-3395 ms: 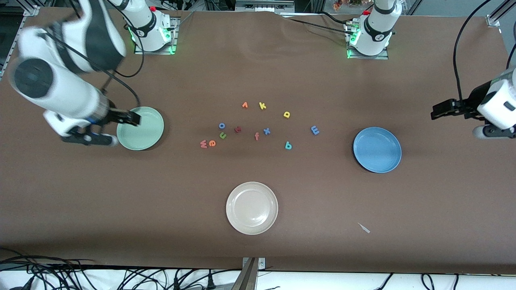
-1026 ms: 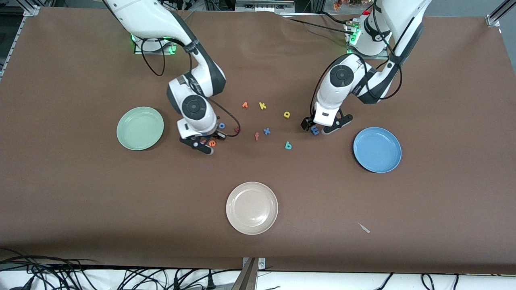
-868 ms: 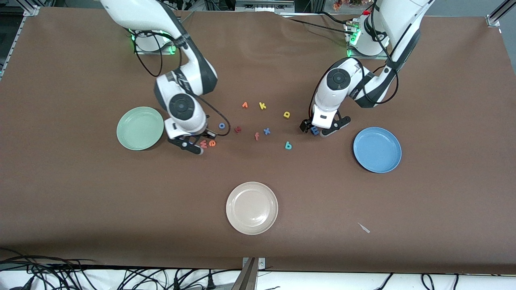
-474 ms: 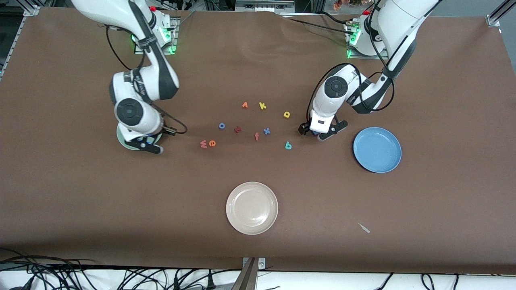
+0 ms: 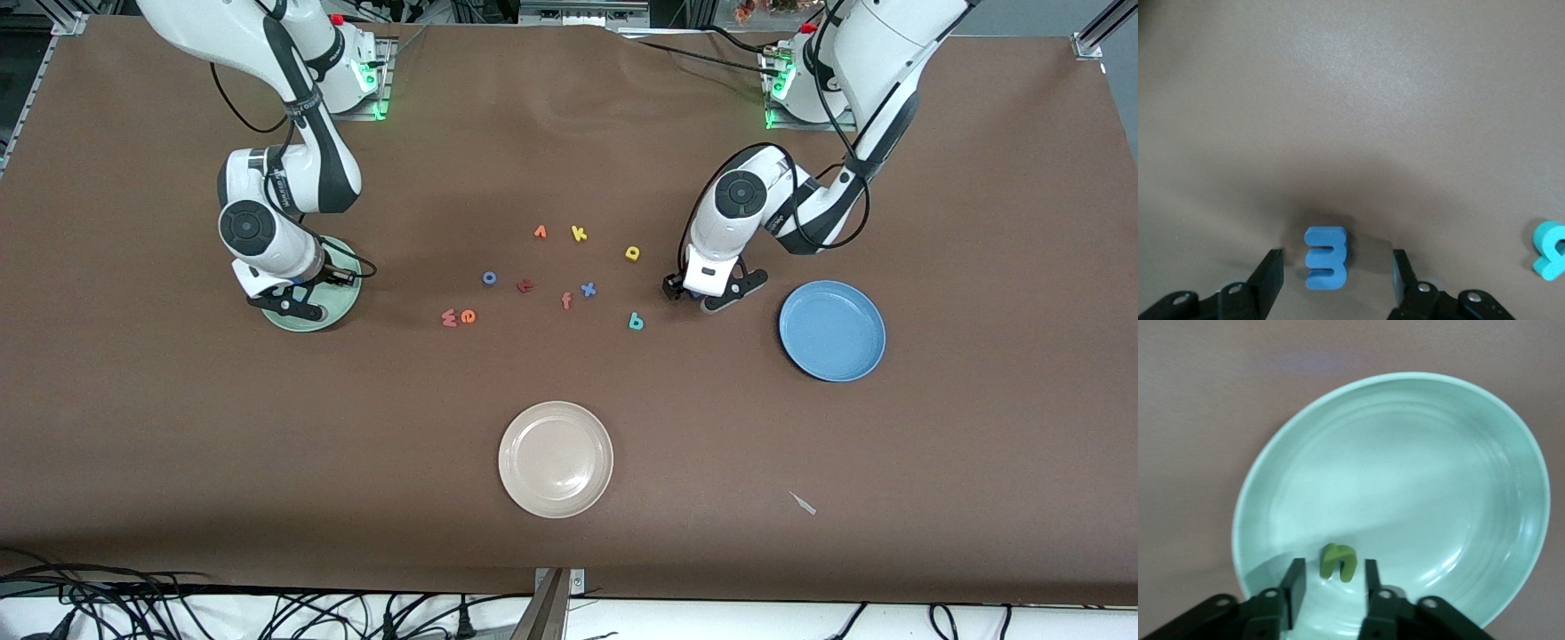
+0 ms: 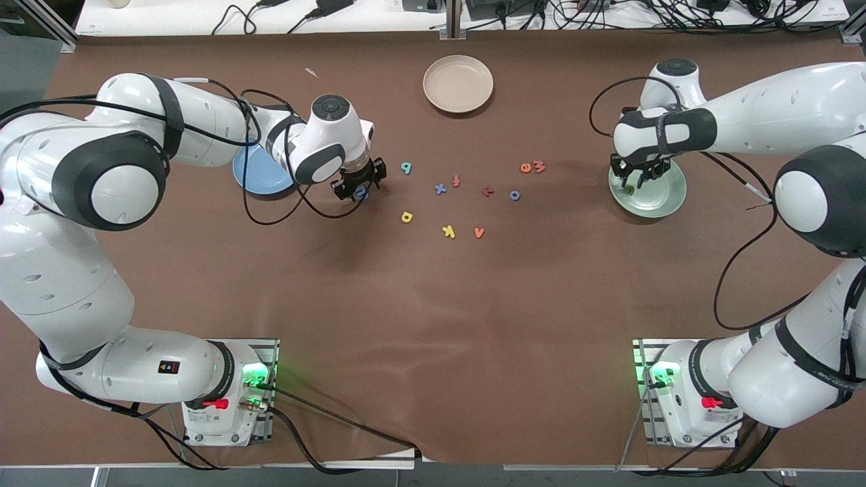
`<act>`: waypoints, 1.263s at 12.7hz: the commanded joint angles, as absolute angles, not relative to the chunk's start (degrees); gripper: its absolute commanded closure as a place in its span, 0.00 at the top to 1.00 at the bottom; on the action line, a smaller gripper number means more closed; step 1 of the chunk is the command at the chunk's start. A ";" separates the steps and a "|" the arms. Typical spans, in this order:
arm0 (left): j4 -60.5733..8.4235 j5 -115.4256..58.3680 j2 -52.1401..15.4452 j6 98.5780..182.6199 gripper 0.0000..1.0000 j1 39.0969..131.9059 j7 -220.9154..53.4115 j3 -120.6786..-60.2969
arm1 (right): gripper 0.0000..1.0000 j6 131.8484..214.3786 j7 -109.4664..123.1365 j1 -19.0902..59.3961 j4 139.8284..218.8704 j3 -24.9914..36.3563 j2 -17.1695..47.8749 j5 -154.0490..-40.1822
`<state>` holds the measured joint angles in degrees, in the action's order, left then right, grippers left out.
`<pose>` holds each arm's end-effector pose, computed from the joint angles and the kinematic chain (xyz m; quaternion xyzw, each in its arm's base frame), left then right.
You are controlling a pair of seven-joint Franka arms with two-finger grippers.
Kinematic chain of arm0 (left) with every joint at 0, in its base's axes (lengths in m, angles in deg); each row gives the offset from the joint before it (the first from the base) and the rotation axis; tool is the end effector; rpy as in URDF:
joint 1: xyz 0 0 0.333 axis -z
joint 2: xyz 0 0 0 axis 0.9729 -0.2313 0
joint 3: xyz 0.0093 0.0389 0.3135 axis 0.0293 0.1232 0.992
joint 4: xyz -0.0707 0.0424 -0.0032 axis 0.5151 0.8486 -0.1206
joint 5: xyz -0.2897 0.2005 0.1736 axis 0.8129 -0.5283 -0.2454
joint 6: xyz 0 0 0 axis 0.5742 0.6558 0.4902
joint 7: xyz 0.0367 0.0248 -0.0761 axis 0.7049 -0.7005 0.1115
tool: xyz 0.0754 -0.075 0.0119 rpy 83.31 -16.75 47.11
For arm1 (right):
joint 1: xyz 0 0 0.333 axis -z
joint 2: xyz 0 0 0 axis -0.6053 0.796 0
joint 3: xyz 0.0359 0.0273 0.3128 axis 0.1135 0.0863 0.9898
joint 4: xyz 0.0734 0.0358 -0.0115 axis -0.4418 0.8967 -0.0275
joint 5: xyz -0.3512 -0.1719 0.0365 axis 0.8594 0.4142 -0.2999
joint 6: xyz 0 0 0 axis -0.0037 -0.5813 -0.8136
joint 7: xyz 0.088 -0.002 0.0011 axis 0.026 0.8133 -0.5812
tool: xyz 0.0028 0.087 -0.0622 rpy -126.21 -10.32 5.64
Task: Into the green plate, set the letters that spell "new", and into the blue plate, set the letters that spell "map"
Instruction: 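Place the green letter on the green plate while the left gripper lifts, then place the 3 on the blue plate while the right gripper grasps the e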
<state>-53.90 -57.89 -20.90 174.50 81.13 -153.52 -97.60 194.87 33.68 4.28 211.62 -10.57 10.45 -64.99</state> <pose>0.4618 -0.2848 0.1699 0.9636 0.2666 -0.0165 0.0072 0.5012 0.0945 0.2045 0.9873 -0.1214 -0.0824 0.0603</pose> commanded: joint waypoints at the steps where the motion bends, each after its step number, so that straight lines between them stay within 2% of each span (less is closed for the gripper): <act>1: -52.93 -60.37 -21.64 174.08 0.61 80.85 -154.65 -97.47 | 0.71 185.95 33.39 3.68 206.84 -10.41 7.36 -69.92; 3: -52.84 -60.37 -21.55 174.08 0.51 80.76 -154.56 -97.39 | 0.70 180.73 38.90 2.11 199.80 -9.27 9.45 -71.77; 7: -52.92 -61.94 -21.64 173.91 0.22 80.76 -154.47 -97.30 | 0.69 181.85 59.98 0.34 189.42 -3.30 17.10 -72.57; 8: -52.93 -62.13 -21.64 173.82 0.15 80.76 -154.30 -97.30 | 0.65 183.25 67.95 0.25 187.75 -2.24 18.85 -73.01; 10: -52.75 -62.22 -21.21 172.51 0.07 80.76 -153.68 -97.30 | 0.65 189.12 80.80 -2.28 186.76 -1.96 21.67 -73.01; 11: -51.01 -62.22 -20.94 168.93 0.01 80.58 -152.11 -97.39 | 0.65 192.29 85.39 -3.34 186.76 -1.88 23.08 -73.01; 13: -44.78 -61.17 -21.29 156.74 0.00 80.32 -146.41 -97.56 | 0.65 199.14 93.22 -6.24 186.67 -1.88 26.68 -72.93; 16: -38.97 -59.32 -21.12 146.08 0.00 77.17 -130.71 -97.56 | 0.65 200.40 94.22 -6.78 186.76 -1.88 27.75 -72.93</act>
<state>-42.78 -59.93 -20.88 151.99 79.90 -140.19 -97.21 200.45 93.36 -6.64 188.17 -1.38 27.06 -71.95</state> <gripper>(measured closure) 0.731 0.348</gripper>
